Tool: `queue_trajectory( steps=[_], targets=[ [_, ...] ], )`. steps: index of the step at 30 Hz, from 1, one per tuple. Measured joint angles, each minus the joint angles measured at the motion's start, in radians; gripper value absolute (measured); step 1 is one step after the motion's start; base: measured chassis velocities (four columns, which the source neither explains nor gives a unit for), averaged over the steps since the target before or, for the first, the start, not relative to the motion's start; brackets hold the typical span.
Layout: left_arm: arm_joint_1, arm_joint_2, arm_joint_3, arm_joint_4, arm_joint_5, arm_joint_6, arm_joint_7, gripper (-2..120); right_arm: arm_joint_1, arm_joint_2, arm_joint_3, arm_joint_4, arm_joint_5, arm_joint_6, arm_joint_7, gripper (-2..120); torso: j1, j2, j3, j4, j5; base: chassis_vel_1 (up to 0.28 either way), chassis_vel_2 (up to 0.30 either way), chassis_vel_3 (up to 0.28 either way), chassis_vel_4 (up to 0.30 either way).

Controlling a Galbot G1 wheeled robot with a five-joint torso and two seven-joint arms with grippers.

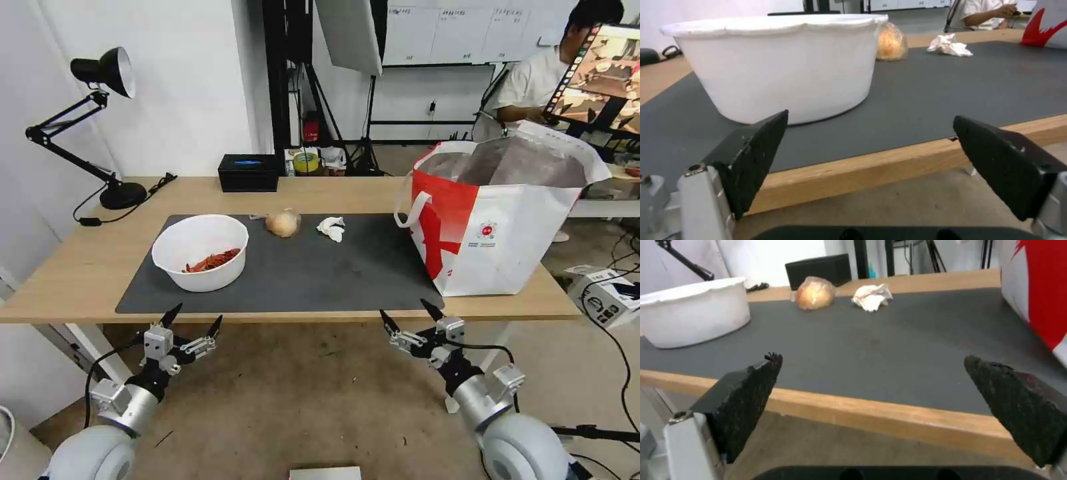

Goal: Pick up the trash from the table and place it into the takeout bag.

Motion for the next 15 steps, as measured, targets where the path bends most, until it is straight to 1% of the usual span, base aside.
queue_trajectory(
  steps=[7, 15],
  targets=[
    [-0.003, -0.005, 0.004, 0.004, 0.000, 0.001, 0.000, 100, 0.020, 0.010, -0.021, -0.014, -0.002, -0.002, 0.006, 100, 0.000, 0.000, 0.000, 0.0000, 0.0000, 0.000, 0.000, 0.000, 0.000],
    [-0.005, -0.007, 0.008, 0.012, 0.001, 0.001, 0.000, 100, 0.061, 0.003, -0.038, -0.031, 0.004, -0.011, 0.013, 100, 0.000, 0.000, 0.000, -0.0001, 0.0000, 0.000, 0.000, 0.000, 0.000]
  ],
)
